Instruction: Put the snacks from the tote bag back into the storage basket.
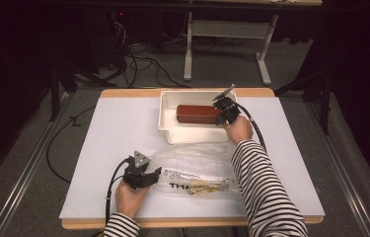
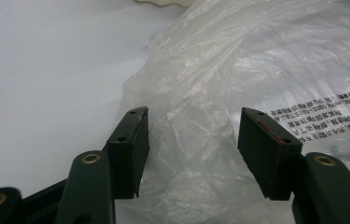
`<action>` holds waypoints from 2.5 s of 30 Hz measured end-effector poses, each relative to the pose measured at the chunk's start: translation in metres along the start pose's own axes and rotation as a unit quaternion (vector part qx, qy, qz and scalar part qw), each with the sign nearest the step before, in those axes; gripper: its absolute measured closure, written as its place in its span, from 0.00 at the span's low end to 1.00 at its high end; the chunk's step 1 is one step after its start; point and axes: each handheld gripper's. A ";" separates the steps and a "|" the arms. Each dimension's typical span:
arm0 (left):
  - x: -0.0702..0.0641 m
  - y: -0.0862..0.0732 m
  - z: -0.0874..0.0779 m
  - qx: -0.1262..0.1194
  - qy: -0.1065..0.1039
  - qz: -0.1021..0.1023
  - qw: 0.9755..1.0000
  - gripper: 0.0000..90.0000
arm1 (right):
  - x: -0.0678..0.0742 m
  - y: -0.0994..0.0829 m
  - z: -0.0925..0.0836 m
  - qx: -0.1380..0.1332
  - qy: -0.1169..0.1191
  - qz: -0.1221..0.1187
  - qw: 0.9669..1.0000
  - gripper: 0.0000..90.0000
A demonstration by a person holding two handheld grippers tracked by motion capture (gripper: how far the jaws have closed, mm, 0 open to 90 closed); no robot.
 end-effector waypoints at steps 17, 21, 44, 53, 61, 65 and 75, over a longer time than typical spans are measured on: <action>0.000 0.011 -0.026 -0.019 -0.020 0.001 1.000 0.46 | 0.004 -0.033 -0.041 -0.070 0.036 -0.040 0.996 1.00; 0.002 0.014 -0.031 -0.024 -0.025 -0.002 0.999 0.46 | 0.005 -0.039 -0.049 -0.082 0.039 -0.048 0.995 1.00; 0.005 0.016 -0.048 -0.030 -0.040 -0.010 0.999 0.47 | 0.007 -0.093 -0.076 -0.133 0.072 -0.064 0.987 0.97; 0.012 0.013 -0.049 -0.026 -0.032 -0.011 0.999 0.46 | -0.004 -0.123 -0.072 -0.150 0.072 -0.054 0.985 0.95; 0.011 0.014 -0.049 -0.027 -0.035 -0.013 0.999 0.47 | -0.013 -0.144 -0.078 -0.166 0.076 -0.042 0.982 0.94; 0.012 0.013 -0.052 -0.026 -0.035 -0.011 0.999 0.47 | -0.015 -0.155 -0.079 -0.174 0.082 -0.035 0.981 0.94; 0.015 0.011 -0.056 -0.030 -0.034 -0.009 0.999 0.47 | -0.019 -0.177 -0.082 -0.185 0.080 -0.026 0.979 0.94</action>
Point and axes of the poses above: each handheld gripper's, and its own axes: z roughly forward along the jaws, y roughly out of its top, x roughly to its left, and after that the axes turned 8 degrees about x, right-handed
